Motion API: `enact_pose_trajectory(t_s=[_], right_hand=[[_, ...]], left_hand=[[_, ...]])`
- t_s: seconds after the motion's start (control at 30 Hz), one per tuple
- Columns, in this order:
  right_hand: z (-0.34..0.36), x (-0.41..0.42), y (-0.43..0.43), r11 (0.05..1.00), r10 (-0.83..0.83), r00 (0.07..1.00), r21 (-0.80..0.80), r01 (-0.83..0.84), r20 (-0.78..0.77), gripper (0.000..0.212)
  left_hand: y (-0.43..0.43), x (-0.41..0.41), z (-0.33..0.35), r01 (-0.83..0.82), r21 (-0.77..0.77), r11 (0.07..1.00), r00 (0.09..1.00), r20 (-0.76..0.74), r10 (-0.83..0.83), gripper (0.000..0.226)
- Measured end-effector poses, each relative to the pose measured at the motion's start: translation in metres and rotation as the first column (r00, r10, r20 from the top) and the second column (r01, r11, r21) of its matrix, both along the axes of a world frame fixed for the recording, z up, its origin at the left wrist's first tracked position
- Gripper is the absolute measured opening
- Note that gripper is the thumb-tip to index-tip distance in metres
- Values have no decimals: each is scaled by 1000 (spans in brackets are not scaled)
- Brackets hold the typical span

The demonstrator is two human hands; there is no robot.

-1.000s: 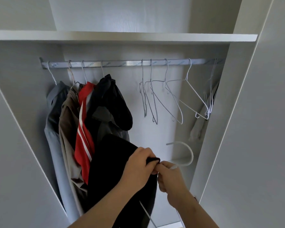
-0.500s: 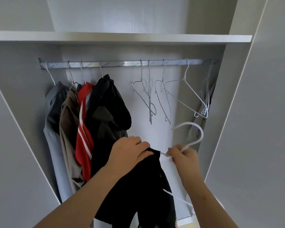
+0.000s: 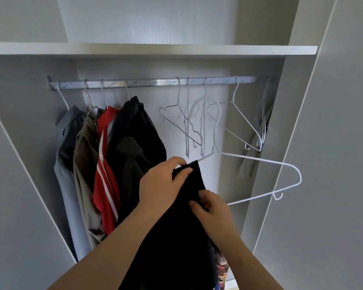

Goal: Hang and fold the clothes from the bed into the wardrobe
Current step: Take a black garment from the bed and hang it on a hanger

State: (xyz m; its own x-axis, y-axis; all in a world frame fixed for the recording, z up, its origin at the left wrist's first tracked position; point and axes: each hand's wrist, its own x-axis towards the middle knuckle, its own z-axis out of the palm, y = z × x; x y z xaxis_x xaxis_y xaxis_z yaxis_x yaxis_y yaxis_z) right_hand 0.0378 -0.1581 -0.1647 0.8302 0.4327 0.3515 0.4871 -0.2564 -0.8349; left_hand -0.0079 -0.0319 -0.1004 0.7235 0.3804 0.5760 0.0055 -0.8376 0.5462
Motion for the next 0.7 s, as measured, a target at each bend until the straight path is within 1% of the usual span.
enact_pose_trajectory(t_s=[0.07, 0.17, 0.2, 0.23, 0.27, 0.3, 0.33, 0.37, 0.43, 0.47, 0.53, 0.57, 0.63, 0.7], right_hand=[[-2, -1, -1, 995, 69, 997, -71, -71, -27, 31], [-9, -2, -9, 962, 201, 958, -141, -232, -207, 21], [-14, -3, -12, 938, 219, 940, -207, -277, -262, 18], [-22, -5, -16, 898, 210, 937, -324, -298, -280, 18], [-30, -5, -19, 840, 185, 952, -463, -282, -245, 20], [-38, -5, -21, 784, 154, 976, -581, -216, -155, 23], [-41, -4, -24, 758, 114, 992, -641, -118, -48, 27], [-42, -2, -26, 754, 75, 997, -656, -36, 32, 30], [-37, 4, -31, 753, 1, 991, -652, 87, 132, 31], [-34, 8, -35, 751, -29, 986, -648, 128, 161, 27], [-29, 16, -42, 744, -97, 977, -638, 200, 192, 7], [-27, 18, -44, 719, -132, 969, -652, 239, 210, 4], [-23, 21, -47, 671, -159, 957, -684, 286, 244, 17], [-21, 21, -45, 683, -195, 943, -653, 328, 270, 22]], left_hand=[[5, -2, 2, -5, -40, 999, 999, 34, 7, 10], [22, -7, 8, -29, -86, 996, 995, 87, 37, 8], [30, -8, 12, -37, -103, 994, 992, 114, 49, 6], [38, -10, 17, -44, -116, 992, 988, 143, 61, 5], [46, -13, 21, -46, -119, 992, 984, 168, 66, 7], [53, -16, 25, -37, -111, 993, 982, 180, 56, 9], [58, -19, 28, -19, -95, 995, 984, 174, 35, 9], [63, -24, 30, 2, -77, 997, 988, 153, 10, 8], [71, -33, 31, 42, -52, 998, 993, 110, -36, 12], [75, -38, 31, 60, -41, 997, 993, 101, -56, 18], [84, -47, 32, 78, -18, 997, 994, 80, -77, 32], [87, -51, 33, 83, -12, 996, 994, 66, -82, 35], [93, -58, 35, 101, -11, 995, 994, 49, -101, 41], [99, -66, 36, 102, -2, 995, 994, 50, -102, 48]])
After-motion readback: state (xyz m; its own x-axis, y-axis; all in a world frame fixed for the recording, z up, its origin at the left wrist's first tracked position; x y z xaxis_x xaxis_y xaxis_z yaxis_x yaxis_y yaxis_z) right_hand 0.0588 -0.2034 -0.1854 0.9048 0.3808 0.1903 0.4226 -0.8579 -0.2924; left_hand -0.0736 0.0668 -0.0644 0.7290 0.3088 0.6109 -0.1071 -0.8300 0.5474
